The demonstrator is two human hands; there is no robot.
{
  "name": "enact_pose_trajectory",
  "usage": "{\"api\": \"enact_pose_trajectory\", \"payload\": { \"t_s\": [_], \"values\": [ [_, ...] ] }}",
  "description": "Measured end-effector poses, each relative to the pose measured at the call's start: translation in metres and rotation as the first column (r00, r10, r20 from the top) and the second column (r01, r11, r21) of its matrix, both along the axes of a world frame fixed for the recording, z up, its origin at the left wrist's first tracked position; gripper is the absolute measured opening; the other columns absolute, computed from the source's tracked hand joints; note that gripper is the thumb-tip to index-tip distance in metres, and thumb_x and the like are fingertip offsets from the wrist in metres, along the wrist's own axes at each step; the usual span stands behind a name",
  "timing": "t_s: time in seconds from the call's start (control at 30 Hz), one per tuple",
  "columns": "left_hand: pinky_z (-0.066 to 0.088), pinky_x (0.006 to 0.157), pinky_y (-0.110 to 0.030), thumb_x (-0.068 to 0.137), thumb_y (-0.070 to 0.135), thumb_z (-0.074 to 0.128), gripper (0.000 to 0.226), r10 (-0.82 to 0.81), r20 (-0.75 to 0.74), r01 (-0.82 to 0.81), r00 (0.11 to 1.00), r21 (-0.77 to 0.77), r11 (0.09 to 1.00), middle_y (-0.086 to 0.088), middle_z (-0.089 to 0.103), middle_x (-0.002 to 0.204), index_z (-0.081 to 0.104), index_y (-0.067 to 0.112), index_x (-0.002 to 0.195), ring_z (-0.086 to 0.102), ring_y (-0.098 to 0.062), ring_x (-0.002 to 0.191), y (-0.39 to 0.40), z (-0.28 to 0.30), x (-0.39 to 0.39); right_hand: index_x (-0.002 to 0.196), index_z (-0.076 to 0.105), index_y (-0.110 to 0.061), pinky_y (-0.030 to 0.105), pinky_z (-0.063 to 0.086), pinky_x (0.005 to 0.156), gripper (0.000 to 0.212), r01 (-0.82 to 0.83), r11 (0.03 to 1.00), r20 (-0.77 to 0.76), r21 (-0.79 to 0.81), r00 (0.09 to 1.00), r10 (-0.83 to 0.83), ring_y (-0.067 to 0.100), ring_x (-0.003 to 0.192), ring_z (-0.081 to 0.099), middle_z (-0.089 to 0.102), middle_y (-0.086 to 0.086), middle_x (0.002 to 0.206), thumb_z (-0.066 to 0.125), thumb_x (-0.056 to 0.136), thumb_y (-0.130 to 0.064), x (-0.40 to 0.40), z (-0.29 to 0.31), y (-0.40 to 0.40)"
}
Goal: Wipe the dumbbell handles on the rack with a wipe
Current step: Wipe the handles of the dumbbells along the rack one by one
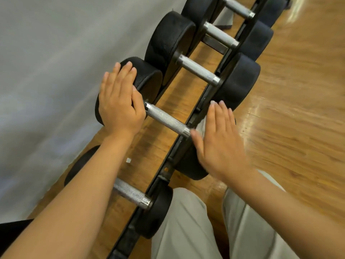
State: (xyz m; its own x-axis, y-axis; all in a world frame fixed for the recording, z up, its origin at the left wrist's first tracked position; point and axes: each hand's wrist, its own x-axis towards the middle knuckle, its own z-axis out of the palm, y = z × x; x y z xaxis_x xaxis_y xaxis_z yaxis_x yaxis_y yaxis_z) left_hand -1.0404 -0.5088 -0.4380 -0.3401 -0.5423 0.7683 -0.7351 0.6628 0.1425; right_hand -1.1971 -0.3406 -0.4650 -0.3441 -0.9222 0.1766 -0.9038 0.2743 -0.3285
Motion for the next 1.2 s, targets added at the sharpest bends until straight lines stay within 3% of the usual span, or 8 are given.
{"api": "enact_pose_trajectory", "payload": {
  "t_s": [0.17,0.37,0.63,0.73,0.9,1.0,1.1,1.2],
  "values": [
    [0.016,0.122,-0.031,0.100,0.013,0.039,0.041,0.000,0.001,0.000,1.000,-0.013,1.000,-0.007,0.056,0.142,0.059,0.006,0.135,0.042,-0.025,0.140,0.000,0.000,-0.001,0.143,0.039,-0.004,0.038,0.016,0.120,0.070,0.088,0.996,0.291,-0.016,0.954,-0.079,0.024,0.139,0.033,0.044,0.012,0.145,0.011,0.101,-0.051,-0.036,-0.002,-0.021],
    [0.019,0.122,-0.033,0.100,0.014,0.039,0.040,0.011,-0.008,-0.011,1.000,-0.037,0.999,-0.007,0.056,0.142,0.059,0.007,0.134,0.043,-0.024,0.139,-0.001,-0.003,-0.001,0.151,0.013,0.007,0.042,0.000,0.122,0.067,-0.012,0.985,0.031,-0.175,0.999,0.018,0.033,0.150,0.001,0.006,0.022,0.161,0.026,0.102,-0.037,0.016,-0.035,0.058],
    [0.016,0.122,-0.031,0.100,0.014,0.038,0.041,0.021,-0.003,-0.021,1.000,-0.036,0.999,-0.006,0.056,0.142,0.059,0.007,0.134,0.042,-0.024,0.140,0.000,-0.002,-0.001,0.150,0.025,0.002,0.042,0.003,0.122,0.086,0.075,0.995,0.089,-0.071,0.994,-0.069,0.029,0.149,0.013,0.028,0.018,0.157,0.002,0.095,-0.059,-0.014,0.001,-0.011],
    [0.015,0.122,-0.028,0.100,0.014,0.038,0.041,0.027,-0.005,-0.027,1.000,-0.040,0.999,-0.006,0.056,0.142,0.059,0.007,0.134,0.042,-0.024,0.140,0.001,-0.003,-0.002,0.150,0.020,0.005,0.050,0.007,0.121,0.074,-0.123,0.987,-0.167,-0.108,0.980,0.104,0.037,0.149,0.007,0.017,0.023,0.158,0.011,0.102,-0.051,0.005,-0.012,0.015],
    [0.012,0.122,-0.026,0.100,0.015,0.037,0.042,0.023,-0.006,-0.023,1.000,-0.023,0.999,-0.006,0.055,0.143,0.059,0.007,0.135,0.041,-0.024,0.140,0.001,-0.001,-0.001,0.152,0.014,0.003,0.045,0.003,0.122,0.067,-0.413,0.910,-0.568,-0.037,0.758,0.321,0.033,0.150,0.004,0.008,0.021,0.161,0.026,0.105,-0.043,0.005,-0.056,0.046],
    [0.012,0.121,-0.025,0.100,0.015,0.037,0.041,0.021,-0.011,-0.021,1.000,-0.030,0.999,-0.006,0.055,0.143,0.059,0.007,0.134,0.042,-0.024,0.140,0.000,-0.002,-0.001,0.152,0.017,0.004,0.046,0.011,0.122,0.066,-0.405,0.911,-0.507,-0.082,0.804,0.311,0.033,0.149,0.010,0.012,0.022,0.159,0.022,0.106,-0.044,0.002,-0.042,0.037],
    [0.012,0.121,-0.025,0.100,0.015,0.037,0.041,0.020,-0.010,-0.020,1.000,-0.026,0.999,-0.006,0.055,0.143,0.059,0.007,0.134,0.042,-0.024,0.140,-0.001,-0.002,-0.001,0.149,0.023,0.007,0.047,0.013,0.121,0.071,-0.154,0.972,-0.262,-0.181,0.960,0.103,0.034,0.149,0.013,0.018,0.025,0.158,0.015,0.104,-0.048,0.007,-0.017,0.011],
    [0.013,0.121,-0.026,0.100,0.016,0.037,0.041,0.020,-0.008,-0.020,1.000,-0.021,1.000,-0.005,0.055,0.143,0.059,0.008,0.135,0.041,-0.023,0.140,0.000,-0.002,-0.001,0.148,0.026,0.008,0.051,0.013,0.120,0.073,0.015,0.988,-0.184,-0.155,0.982,-0.044,0.040,0.147,0.014,0.022,0.027,0.156,0.020,0.102,-0.049,0.018,-0.003,-0.005]
  ]
}}
